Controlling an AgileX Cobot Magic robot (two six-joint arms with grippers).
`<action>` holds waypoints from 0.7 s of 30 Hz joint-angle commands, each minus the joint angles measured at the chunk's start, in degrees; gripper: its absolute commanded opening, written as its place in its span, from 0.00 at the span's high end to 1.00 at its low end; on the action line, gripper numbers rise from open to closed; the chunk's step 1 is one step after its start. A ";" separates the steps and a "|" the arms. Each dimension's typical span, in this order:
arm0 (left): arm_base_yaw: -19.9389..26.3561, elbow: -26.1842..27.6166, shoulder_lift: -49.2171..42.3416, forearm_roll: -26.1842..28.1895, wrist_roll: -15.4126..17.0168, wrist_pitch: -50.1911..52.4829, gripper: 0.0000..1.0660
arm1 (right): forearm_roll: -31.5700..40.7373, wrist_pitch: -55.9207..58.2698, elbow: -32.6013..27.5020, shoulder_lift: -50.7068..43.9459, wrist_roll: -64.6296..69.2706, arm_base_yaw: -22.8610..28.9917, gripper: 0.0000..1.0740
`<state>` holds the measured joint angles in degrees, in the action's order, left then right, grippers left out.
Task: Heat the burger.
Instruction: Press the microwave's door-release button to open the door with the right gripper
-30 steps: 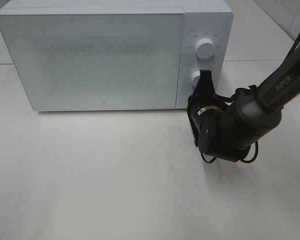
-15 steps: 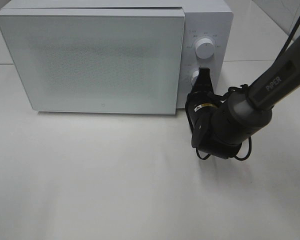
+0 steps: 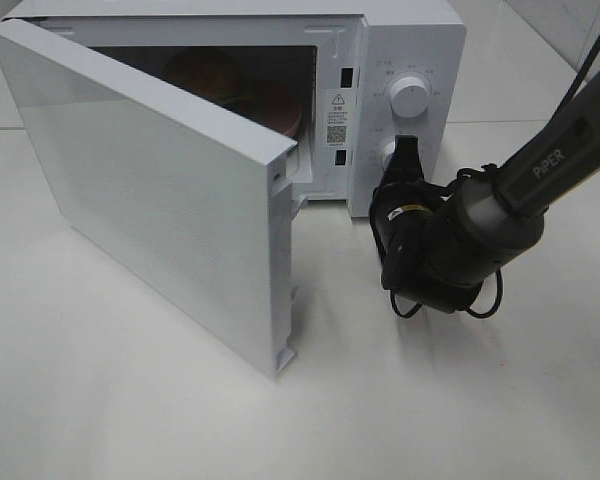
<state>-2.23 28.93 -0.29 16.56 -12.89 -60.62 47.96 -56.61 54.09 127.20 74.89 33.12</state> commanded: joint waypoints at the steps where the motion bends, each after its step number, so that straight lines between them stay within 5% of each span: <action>1: 0.17 -0.17 -1.15 0.00 0.29 0.69 0.04 | -4.47 -3.90 4.01 0.34 -0.17 -2.92 1.00; 21: 0.17 -0.17 -1.15 0.06 0.29 0.69 0.04 | -4.01 2.58 -2.29 -5.67 0.00 -2.75 1.00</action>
<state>-2.23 28.93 -0.29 16.56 -12.89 -60.62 44.98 -50.94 51.80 123.24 75.11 31.17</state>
